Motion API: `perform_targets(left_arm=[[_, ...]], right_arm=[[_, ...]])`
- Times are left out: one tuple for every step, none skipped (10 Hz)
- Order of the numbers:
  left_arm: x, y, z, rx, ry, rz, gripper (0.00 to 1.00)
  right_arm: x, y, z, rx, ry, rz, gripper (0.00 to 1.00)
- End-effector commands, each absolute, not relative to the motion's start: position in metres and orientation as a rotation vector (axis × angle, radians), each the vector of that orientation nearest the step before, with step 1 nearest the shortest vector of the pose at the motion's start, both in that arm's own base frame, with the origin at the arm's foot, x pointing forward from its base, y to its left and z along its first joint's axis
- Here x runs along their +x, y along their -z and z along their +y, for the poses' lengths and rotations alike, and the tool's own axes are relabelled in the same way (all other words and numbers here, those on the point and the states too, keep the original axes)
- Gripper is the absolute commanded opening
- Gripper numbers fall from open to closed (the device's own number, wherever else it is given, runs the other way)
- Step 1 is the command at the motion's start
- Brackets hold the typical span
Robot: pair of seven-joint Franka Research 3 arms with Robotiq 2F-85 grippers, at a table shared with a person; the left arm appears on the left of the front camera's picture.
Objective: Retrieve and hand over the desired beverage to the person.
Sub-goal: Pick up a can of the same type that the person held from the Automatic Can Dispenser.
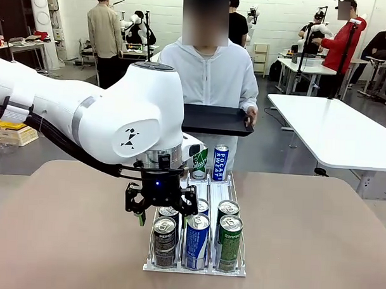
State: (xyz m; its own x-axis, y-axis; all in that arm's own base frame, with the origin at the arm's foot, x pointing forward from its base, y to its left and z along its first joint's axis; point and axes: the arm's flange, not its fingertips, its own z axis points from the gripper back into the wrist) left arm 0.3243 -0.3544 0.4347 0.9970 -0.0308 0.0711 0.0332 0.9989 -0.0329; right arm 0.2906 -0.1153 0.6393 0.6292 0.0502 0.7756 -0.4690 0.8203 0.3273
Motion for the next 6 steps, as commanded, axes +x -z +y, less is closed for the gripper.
perform_targets(left_arm=[[0.328,-0.435,-0.358,-0.029,0.04,-0.112,1.0],[0.329,-0.436,-0.356,-0.033,0.044,-0.119,1.0],[0.329,-0.436,-0.354,-0.029,0.055,-0.128,1.0],[0.331,-0.436,-0.353,-0.023,0.064,-0.133,1.0],[0.333,-0.435,-0.349,-0.016,0.077,-0.14,1.0],[0.335,-0.434,-0.344,-0.006,0.078,-0.155,1.0]], right_arm=[[0.292,-0.639,-0.115,0.571,-0.321,-0.849,1.0],[0.292,-0.639,-0.115,0.571,-0.321,-0.849,1.0],[0.292,-0.639,-0.115,0.571,-0.321,-0.849,1.0],[0.292,-0.639,-0.115,0.571,-0.321,-0.849,1.0],[0.292,-0.639,-0.115,0.571,-0.321,-0.849,1.0],[0.292,-0.639,-0.115,0.571,-0.321,-0.849,1.0]])
